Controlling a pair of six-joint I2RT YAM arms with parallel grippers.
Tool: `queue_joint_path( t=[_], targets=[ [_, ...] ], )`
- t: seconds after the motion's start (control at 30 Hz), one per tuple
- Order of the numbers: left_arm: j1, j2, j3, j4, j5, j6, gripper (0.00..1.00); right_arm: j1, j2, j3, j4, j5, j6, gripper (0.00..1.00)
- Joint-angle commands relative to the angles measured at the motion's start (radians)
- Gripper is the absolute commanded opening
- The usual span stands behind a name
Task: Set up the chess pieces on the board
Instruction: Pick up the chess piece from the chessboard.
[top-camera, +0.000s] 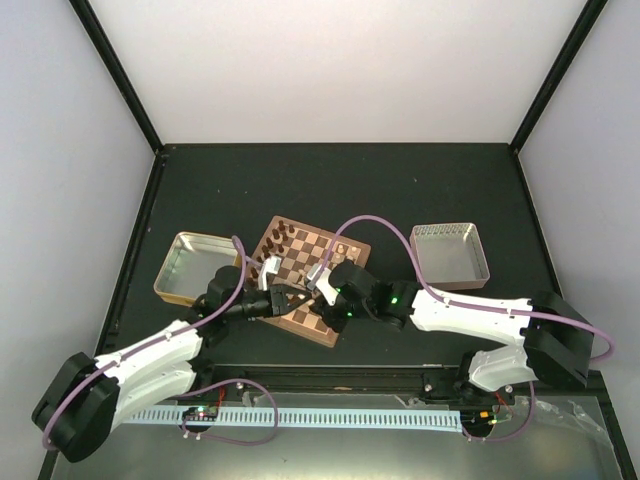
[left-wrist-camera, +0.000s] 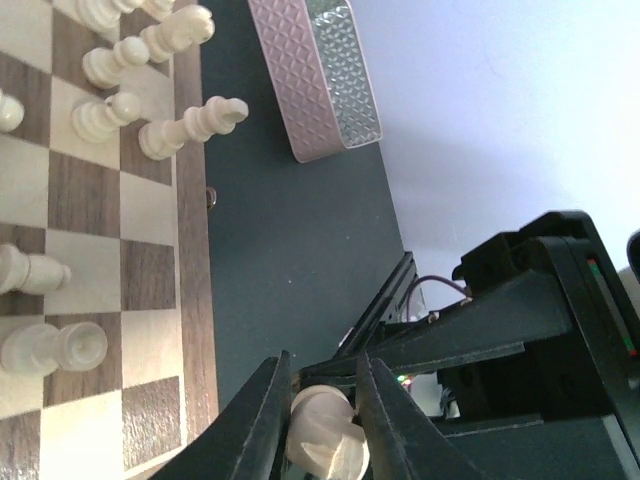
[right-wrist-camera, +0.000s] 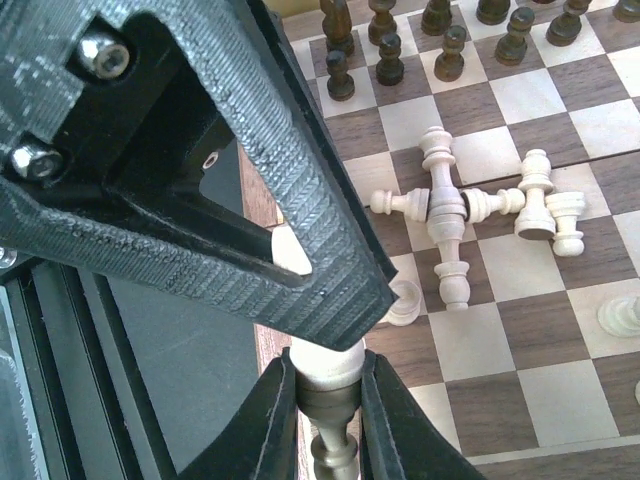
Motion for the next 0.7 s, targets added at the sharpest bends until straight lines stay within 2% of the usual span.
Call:
queue_joint_path(
  t=[0.0,0.13,0.4,0.67],
  targets=[
    [0.006,0.011,-0.006,0.091,0.045,-0.02,0.13,0.002,-0.014,-0.004,0.031,0.032,0.015,0.09],
    [0.006,-0.008,0.004,0.043,-0.003,0.018,0.05,-0.004,0.002,-0.004,-0.004,0.098,0.045,0.09],
    [0.006,-0.107,0.108,-0.266,-0.222,0.221,0.05,-0.106,-0.032,-0.06,-0.035,0.117,0.168,0.09],
    [-0.003,-0.08,0.146,-0.259,-0.238,0.28,0.05,-0.131,-0.089,-0.079,-0.047,0.142,0.2,0.09]
  ],
)
